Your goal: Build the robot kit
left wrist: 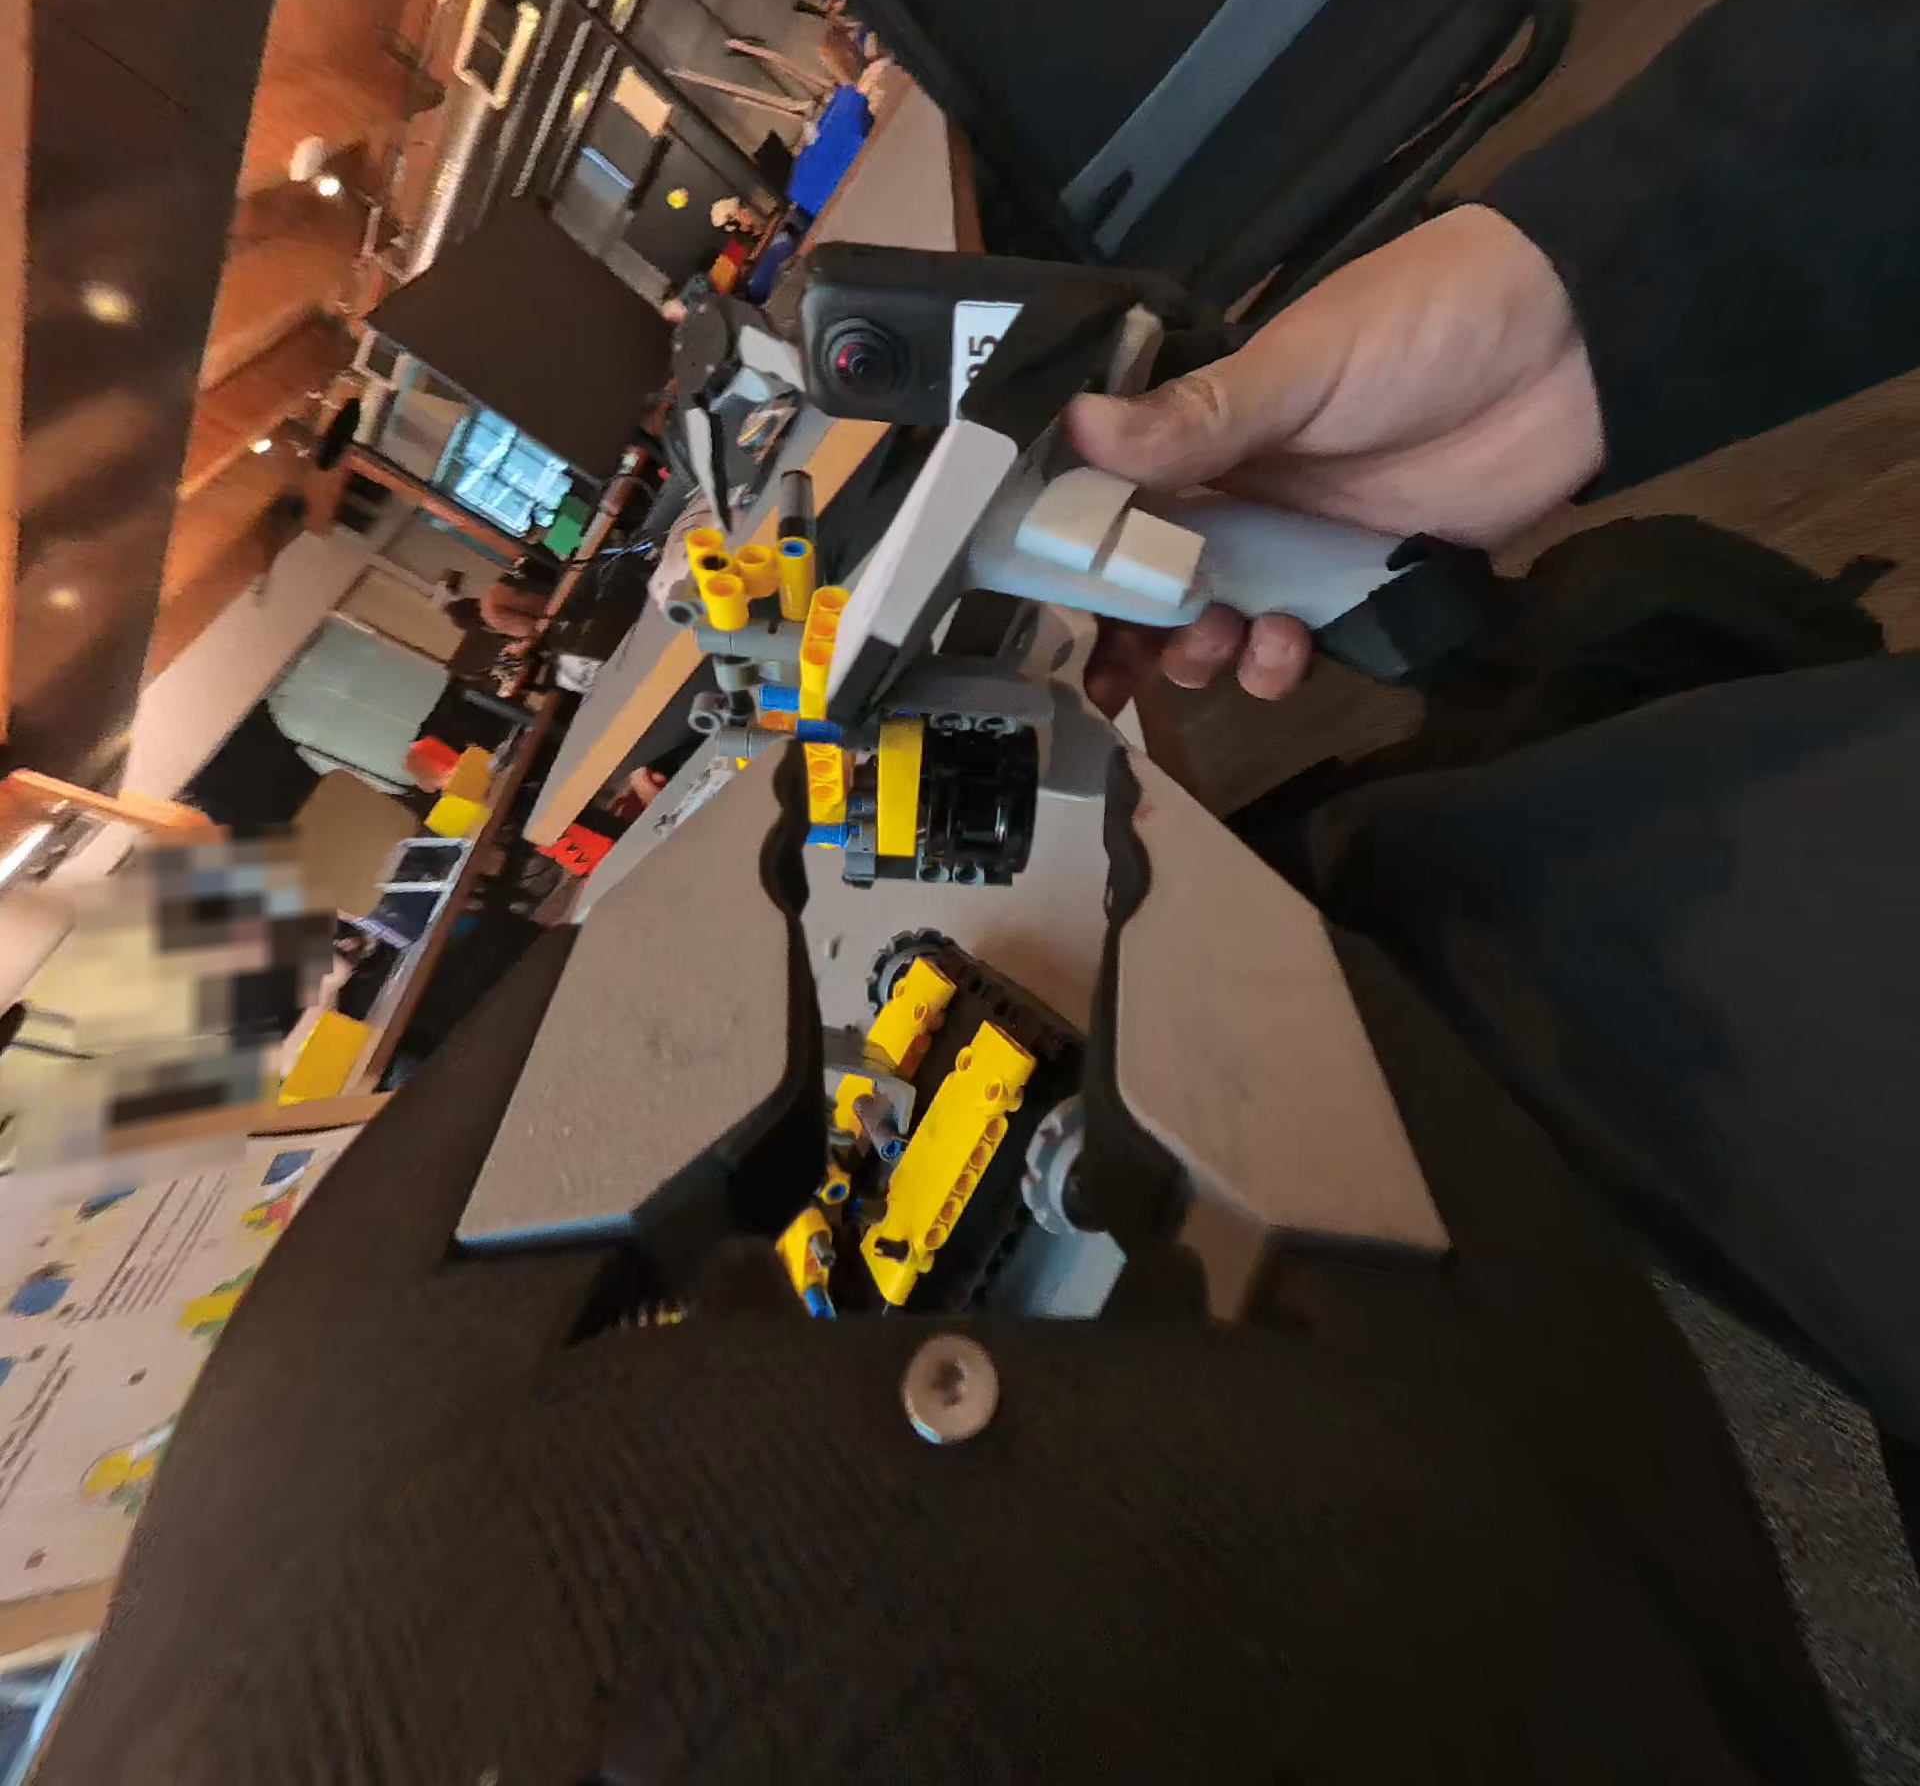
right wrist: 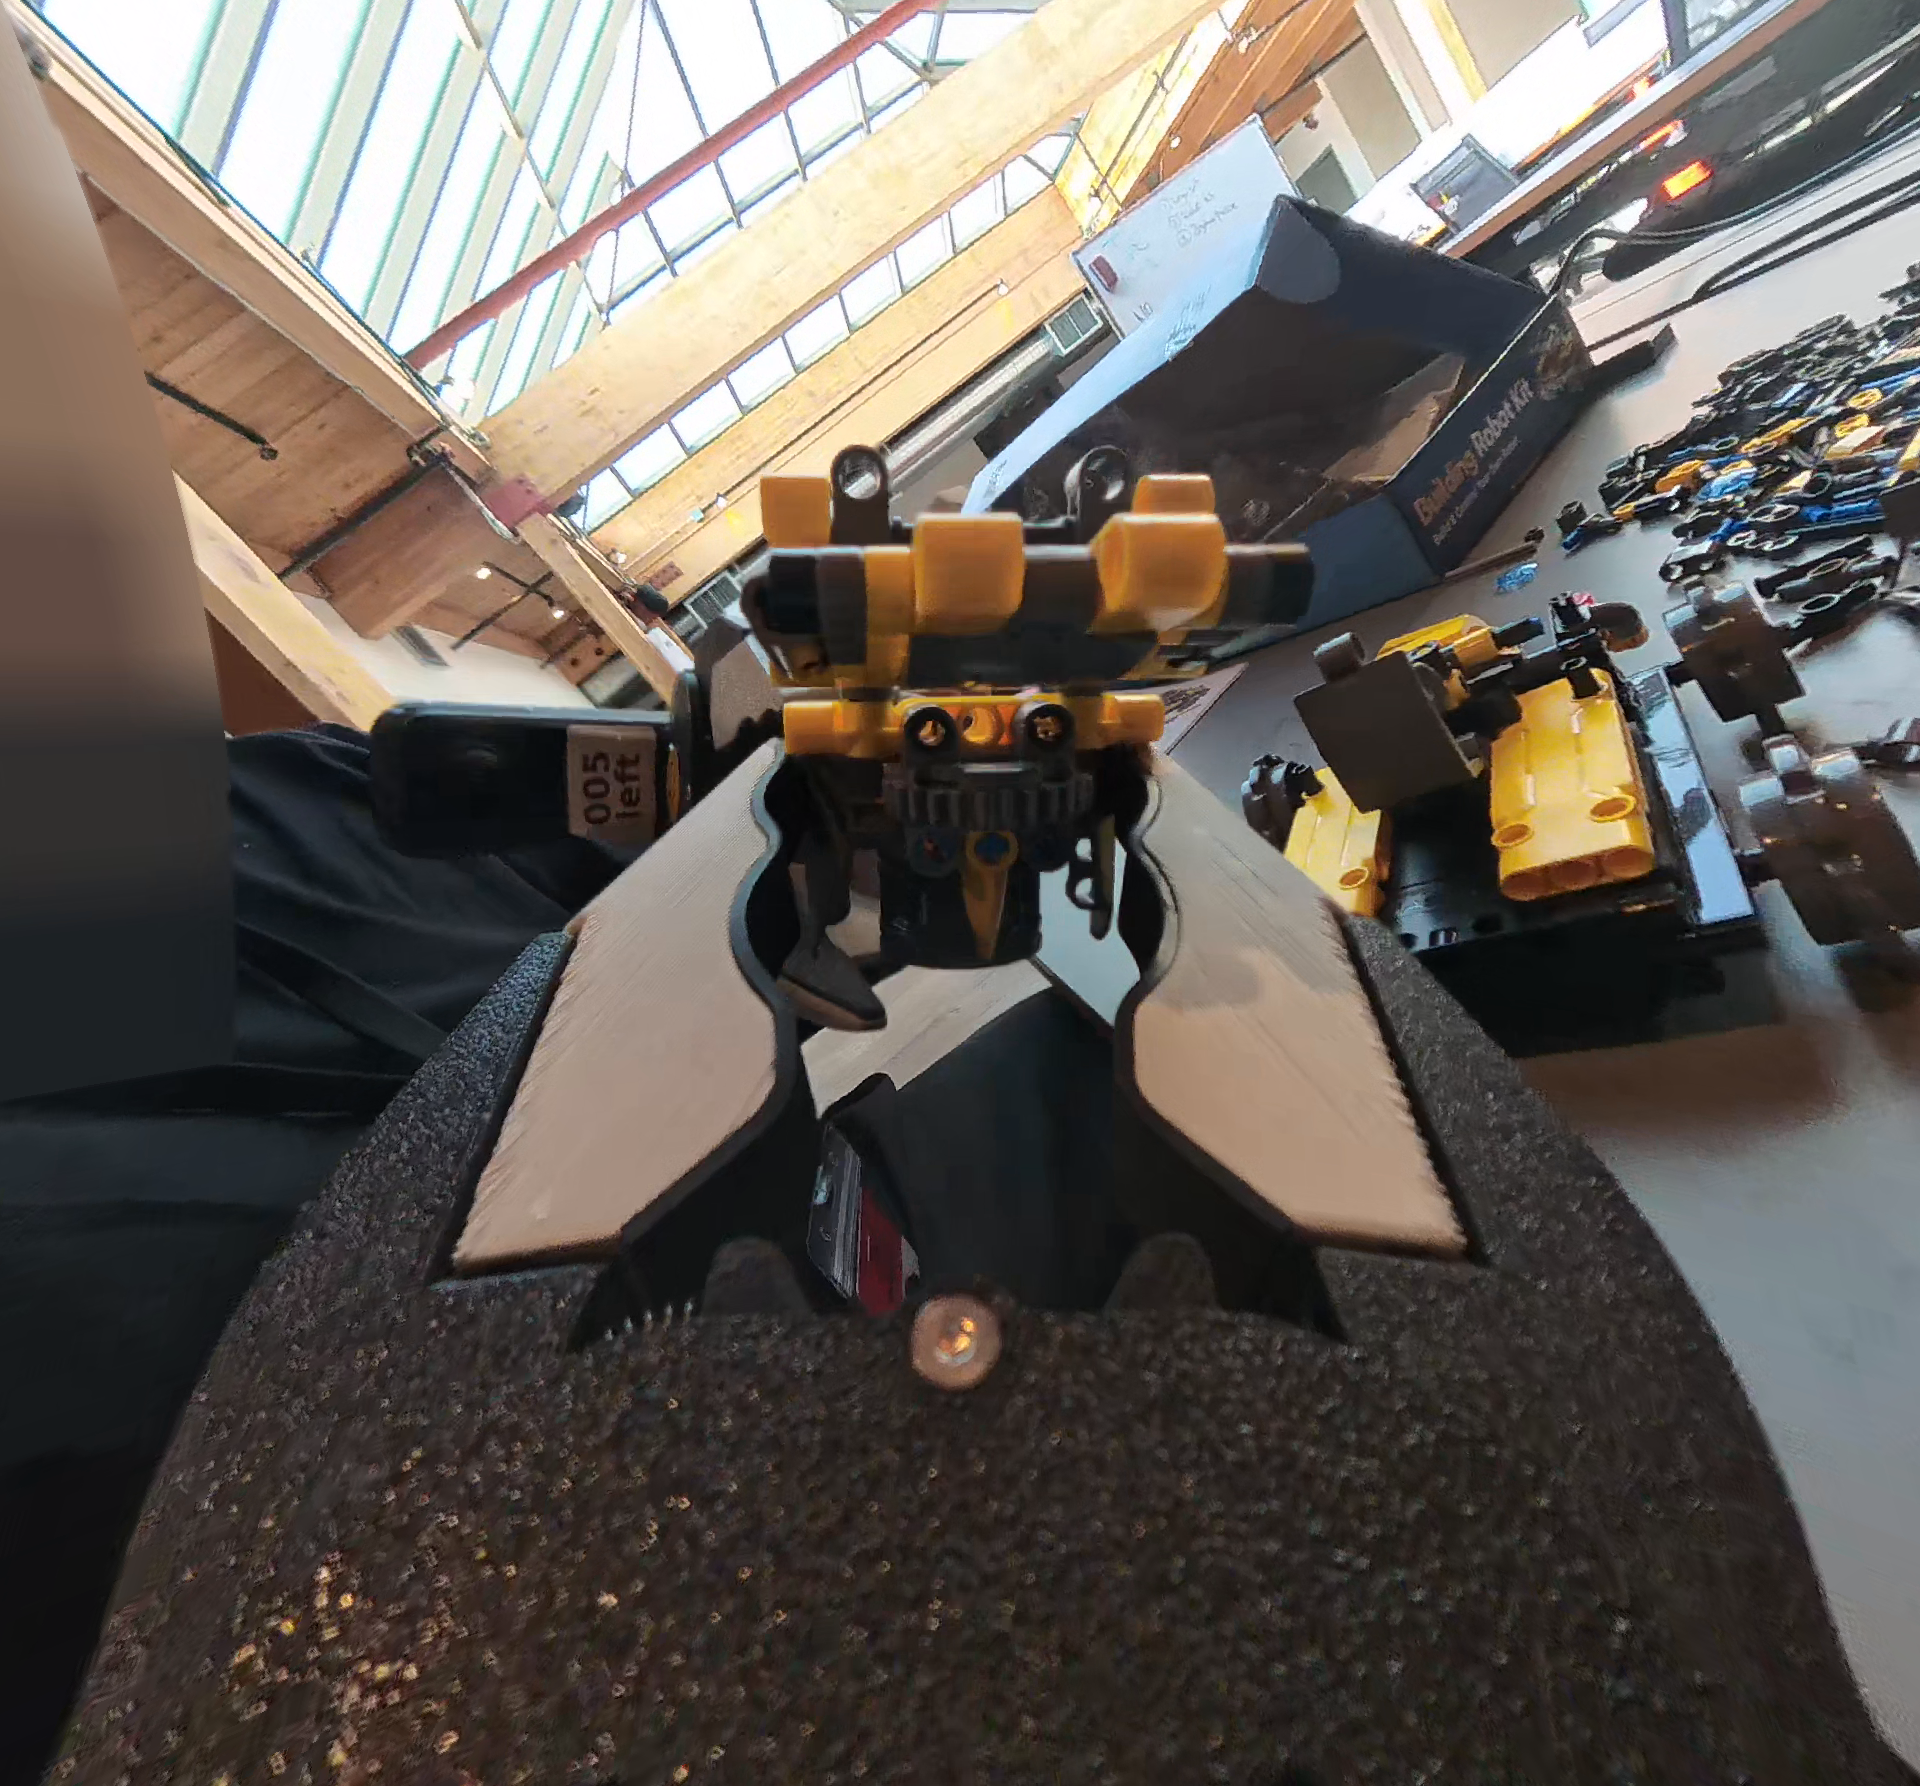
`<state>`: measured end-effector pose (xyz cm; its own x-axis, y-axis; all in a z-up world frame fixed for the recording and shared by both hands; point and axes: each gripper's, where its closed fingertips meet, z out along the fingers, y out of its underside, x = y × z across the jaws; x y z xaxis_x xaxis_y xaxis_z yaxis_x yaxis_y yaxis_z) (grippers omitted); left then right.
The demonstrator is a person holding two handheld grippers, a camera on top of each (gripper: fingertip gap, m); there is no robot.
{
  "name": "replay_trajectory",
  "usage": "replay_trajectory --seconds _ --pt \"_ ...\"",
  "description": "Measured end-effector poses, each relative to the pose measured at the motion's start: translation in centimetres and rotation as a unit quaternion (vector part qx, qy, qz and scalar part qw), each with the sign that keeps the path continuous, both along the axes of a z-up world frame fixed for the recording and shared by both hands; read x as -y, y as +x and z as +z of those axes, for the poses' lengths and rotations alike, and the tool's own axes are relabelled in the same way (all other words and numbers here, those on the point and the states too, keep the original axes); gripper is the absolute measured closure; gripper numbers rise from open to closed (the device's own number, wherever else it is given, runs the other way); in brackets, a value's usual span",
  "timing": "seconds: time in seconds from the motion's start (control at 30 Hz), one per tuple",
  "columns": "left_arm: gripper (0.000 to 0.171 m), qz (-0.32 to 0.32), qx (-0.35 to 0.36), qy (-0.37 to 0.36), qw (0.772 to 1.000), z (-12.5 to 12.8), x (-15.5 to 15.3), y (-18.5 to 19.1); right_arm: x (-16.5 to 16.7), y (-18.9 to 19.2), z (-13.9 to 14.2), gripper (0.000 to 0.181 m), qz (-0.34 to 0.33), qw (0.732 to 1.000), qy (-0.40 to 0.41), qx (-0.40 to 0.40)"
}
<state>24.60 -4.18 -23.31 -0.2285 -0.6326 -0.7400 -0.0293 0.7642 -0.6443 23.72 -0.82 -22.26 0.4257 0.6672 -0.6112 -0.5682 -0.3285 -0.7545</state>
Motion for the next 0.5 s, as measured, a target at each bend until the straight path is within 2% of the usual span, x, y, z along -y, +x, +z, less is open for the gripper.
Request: replay_trajectory --seconds 0.03,0.1,0.17,0.37,0.5 --pt "0.118 0.012 0.006 -0.002 1.0 -0.1 -0.1 0.0 0.0 -0.1 0.0 0.122 0.002 1.0 -0.002 -0.006" --pt "0.136 0.037 0.016 0.007 0.999 -0.3 -0.7 0.1 0.3 -0.7 0.2 0.122 0.017 1.0 -0.001 -0.024" --pt "0.144 0.053 0.032 0.037 0.997 -0.7 -1.1 0.2 0.3 -1.1 0.5 0.123 0.024 0.999 0.0 -0.035" --pt "0.141 0.089 0.077 0.093 0.989 -1.0 -1.6 0.4 -0.3 -1.2 -0.1 0.122 0.014 0.999 -0.011 -0.035" --pt "0.142 0.086 0.1 0.086 0.987 -0.2 -1.4 0.3 -0.2 -1.3 0.6 0.122 0.019 0.998 0.008 -0.054"
